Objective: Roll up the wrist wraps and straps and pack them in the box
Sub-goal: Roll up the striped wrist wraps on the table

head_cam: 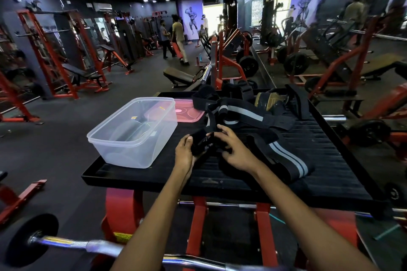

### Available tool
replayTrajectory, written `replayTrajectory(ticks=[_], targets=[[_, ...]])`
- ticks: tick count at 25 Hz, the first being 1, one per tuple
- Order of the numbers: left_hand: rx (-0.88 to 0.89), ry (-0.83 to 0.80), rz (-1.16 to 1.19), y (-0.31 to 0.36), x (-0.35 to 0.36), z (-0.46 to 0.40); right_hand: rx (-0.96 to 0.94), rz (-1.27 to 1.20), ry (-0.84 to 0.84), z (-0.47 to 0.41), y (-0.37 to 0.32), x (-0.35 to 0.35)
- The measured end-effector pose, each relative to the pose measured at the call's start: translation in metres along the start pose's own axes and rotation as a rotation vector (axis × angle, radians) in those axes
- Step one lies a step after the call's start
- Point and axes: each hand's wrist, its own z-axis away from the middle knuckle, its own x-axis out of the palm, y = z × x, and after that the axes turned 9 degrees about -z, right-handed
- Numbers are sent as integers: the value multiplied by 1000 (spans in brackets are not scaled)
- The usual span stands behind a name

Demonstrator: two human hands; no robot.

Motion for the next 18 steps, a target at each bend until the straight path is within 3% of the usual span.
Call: replayTrajectory(ticks=[3, 8, 18], targets=[[-19, -21, -30, 3, 2, 5, -60, -51, 127, -1, 0, 1], [68, -189, -93, 6, 10, 17, -81, -119, 365, -5, -4, 2], [228, -354, -269, 2, 11, 22, 26, -248, 451, -7, -1, -2]])
